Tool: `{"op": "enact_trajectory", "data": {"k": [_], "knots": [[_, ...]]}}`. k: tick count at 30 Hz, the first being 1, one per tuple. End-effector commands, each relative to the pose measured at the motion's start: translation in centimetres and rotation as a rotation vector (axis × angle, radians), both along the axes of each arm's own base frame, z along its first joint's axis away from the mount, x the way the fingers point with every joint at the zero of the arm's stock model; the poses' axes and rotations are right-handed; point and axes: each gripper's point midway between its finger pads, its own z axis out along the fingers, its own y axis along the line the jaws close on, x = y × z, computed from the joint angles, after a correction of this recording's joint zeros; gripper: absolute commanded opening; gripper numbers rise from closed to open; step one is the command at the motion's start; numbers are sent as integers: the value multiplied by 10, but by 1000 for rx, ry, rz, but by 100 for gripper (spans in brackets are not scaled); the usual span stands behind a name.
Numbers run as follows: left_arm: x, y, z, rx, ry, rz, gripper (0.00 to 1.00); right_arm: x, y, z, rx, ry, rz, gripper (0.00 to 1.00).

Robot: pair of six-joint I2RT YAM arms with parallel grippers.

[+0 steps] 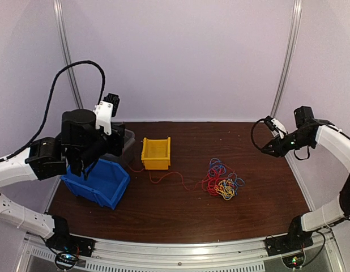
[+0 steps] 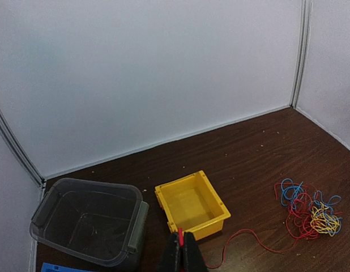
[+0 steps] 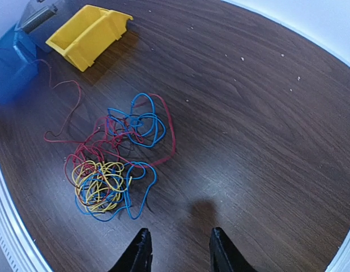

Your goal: Untangle the cables

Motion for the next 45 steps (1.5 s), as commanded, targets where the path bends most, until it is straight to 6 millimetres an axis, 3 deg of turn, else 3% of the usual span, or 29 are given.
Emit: {"op": "enact_trajectory", "data": {"k": [1, 5, 12, 15, 18, 20, 21, 23, 25, 28, 32, 35, 39, 45], "knots": [[-5, 0, 48, -200, -101, -42, 0, 23, -26, -19, -103, 8, -119, 36], [-6, -1, 47, -195, -95, -52, 0, 41, -31, -38, -131, 44, -155, 33], [-6, 2, 46, -194, -93, -42, 0, 61, -1, -70, -128, 97, -66, 34], [-6, -5, 49, -198, -102, -63, 0, 73, 26, -63, -96, 97, -16, 32], [-3, -34, 63, -181, -129, -148, 0, 79, 52, -45, -56, 66, 47, 33], [-3, -61, 87, -193, -156, -232, 0, 75, 73, -31, -34, 43, 119, 35], [0, -77, 87, -177, -152, -266, 0, 69, 86, -24, -10, 43, 162, 36], [2, -98, 114, -203, -185, -314, 0, 52, 115, -9, 67, 62, 256, 40], [4, -112, 138, -222, -226, -340, 0, 36, 140, 6, 165, 82, 322, 44], [7, -123, 178, -237, -292, -355, 0, 25, 162, 21, 220, 48, 369, 50], [4, -112, 235, -292, -388, -327, 0, 12, 178, 18, 196, 28, 446, 58], [1, -98, 261, -327, -443, -296, 0, 3, 190, 1, 180, 46, 496, 61], [-4, -88, 275, -329, -482, -291, 0, -7, 210, -24, 151, 77, 557, 64], [-9, -74, 294, -369, -519, -268, 0, -26, 247, -26, 155, 33, 655, 66]]}}
